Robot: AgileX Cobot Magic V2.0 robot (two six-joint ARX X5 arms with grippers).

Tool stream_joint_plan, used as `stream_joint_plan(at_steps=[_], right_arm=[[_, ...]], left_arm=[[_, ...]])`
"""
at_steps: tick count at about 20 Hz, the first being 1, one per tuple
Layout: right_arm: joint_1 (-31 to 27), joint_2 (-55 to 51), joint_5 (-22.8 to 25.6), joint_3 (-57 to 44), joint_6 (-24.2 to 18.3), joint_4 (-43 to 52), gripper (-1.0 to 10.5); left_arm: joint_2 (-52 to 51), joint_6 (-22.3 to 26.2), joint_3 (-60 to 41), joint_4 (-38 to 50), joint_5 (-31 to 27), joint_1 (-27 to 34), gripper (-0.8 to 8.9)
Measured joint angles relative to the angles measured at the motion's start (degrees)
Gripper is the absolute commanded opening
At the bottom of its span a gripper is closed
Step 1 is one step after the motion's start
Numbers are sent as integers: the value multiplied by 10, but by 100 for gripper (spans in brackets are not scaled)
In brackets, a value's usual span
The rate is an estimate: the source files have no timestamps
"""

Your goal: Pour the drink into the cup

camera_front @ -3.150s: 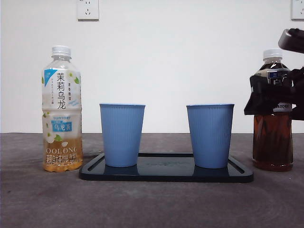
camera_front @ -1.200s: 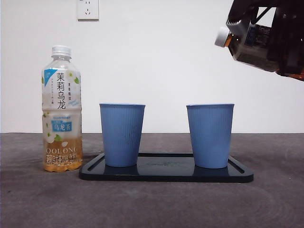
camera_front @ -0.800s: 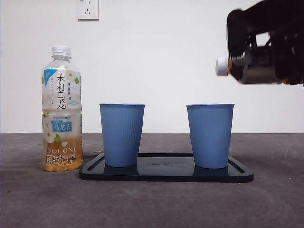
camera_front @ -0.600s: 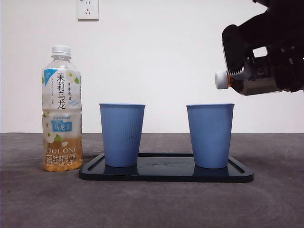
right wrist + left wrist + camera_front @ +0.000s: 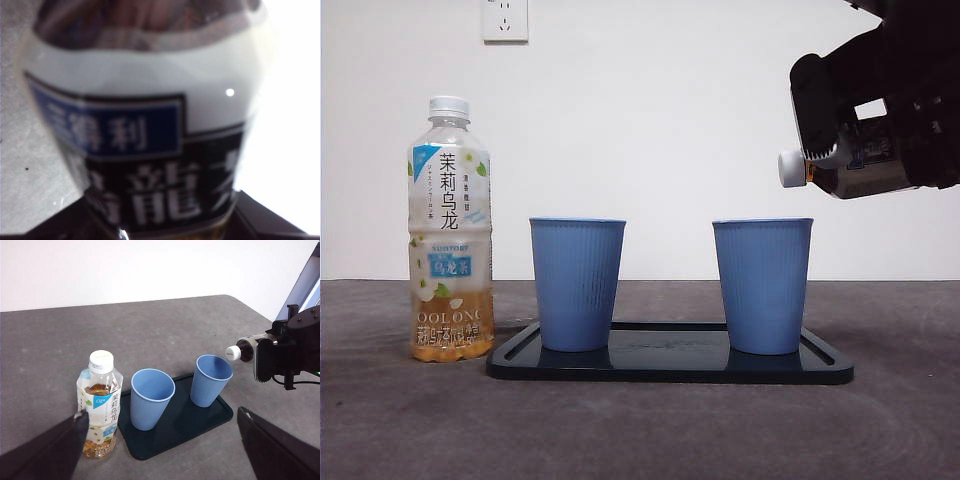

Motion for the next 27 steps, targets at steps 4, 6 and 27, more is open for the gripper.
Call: stream_joint_plan(at_steps=[4,6,27], right_arm=[[0,0,0,0,0,0,139],[0,0,0,0,0,2,139],[-139,-118,-302,-8,535,37,140]], left_arm=[[0,0,0,0,0,0,459],[0,0,0,0,0,0,459],[12,0,0,-7,0,0,459]])
